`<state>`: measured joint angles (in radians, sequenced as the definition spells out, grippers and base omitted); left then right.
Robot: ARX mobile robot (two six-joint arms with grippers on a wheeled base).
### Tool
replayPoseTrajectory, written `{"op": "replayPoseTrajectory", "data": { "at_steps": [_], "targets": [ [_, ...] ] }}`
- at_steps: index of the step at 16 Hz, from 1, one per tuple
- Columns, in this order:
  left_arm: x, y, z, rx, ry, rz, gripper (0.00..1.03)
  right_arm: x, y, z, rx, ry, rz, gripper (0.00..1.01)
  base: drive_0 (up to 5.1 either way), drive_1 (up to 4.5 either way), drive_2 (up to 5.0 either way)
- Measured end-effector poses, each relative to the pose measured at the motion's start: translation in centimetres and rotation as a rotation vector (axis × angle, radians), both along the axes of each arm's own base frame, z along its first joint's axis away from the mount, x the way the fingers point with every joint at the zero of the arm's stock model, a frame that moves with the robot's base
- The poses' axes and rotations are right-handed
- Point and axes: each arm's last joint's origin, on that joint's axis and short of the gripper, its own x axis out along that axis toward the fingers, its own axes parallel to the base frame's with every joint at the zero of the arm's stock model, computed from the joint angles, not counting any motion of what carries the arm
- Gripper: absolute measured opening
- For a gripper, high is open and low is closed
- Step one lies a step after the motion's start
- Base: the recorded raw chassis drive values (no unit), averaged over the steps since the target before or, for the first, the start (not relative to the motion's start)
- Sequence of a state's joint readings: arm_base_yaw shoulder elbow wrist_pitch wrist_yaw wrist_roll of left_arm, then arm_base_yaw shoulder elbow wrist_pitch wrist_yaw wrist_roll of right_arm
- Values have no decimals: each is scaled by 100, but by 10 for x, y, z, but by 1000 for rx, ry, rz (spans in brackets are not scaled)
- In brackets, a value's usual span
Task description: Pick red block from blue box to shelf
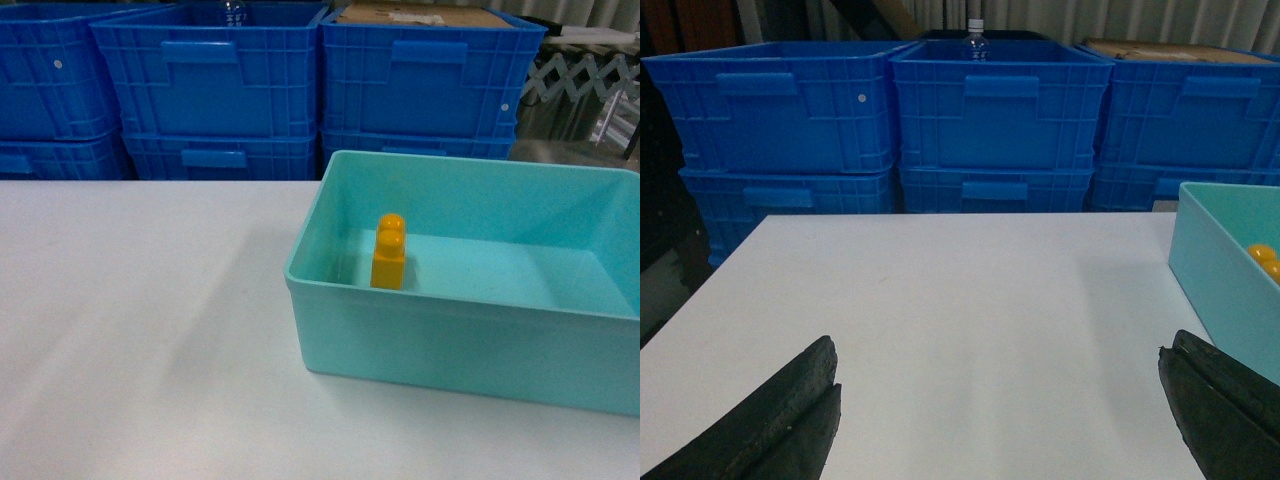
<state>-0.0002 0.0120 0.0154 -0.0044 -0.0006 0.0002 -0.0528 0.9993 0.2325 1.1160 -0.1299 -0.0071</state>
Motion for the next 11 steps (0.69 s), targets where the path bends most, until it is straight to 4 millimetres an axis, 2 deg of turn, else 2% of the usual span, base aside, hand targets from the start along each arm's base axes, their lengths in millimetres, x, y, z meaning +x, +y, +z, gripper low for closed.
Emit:
{"op": "replayPoseTrajectory", "data": {
  "at_steps": [11],
  "targets": [
    [0,0,0,0,0,1,98,-1,0,-1,0,4,2,28,0,0,0]
  ]
}}
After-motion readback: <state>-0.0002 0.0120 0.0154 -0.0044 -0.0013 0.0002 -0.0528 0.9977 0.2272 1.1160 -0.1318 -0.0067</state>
